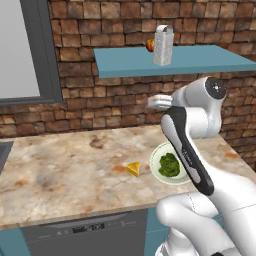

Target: Pick the cheese from the fridge and the cheese grater from the cabinet and place them next to the salad bowl.

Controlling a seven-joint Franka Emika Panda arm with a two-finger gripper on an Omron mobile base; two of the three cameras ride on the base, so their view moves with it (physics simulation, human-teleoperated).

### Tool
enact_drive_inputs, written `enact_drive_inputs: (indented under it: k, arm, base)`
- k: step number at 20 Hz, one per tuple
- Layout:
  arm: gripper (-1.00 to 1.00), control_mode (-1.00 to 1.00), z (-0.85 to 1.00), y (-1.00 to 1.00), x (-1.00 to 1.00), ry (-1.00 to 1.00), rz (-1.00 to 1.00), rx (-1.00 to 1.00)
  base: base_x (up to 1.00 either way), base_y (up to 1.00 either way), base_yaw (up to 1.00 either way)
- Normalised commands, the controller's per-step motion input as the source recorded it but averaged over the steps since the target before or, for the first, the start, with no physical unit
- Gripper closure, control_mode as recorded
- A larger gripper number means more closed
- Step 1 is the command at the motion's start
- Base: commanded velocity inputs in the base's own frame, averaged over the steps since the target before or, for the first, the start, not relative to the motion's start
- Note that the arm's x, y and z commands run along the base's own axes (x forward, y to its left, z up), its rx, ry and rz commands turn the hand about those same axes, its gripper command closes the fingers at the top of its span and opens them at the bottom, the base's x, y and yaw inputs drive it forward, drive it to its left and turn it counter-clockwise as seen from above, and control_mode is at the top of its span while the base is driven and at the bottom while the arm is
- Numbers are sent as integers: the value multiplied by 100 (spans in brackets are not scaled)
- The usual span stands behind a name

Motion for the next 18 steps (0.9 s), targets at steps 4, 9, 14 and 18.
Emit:
enact_drive_inputs:
  k: [4,9,14,18]
  arm:
    - [-100,-100,57,-30,-7,7,0,0]
    - [-100,-100,50,-27,-1,4,3,0]
    - [-100,-100,53,-21,0,10,10,0]
    - [-100,-100,40,-18,8,8,15,0]
  base:
    - [0,0,0]
    - [0,0,0]
    - [0,0,0]
    - [0,0,0]
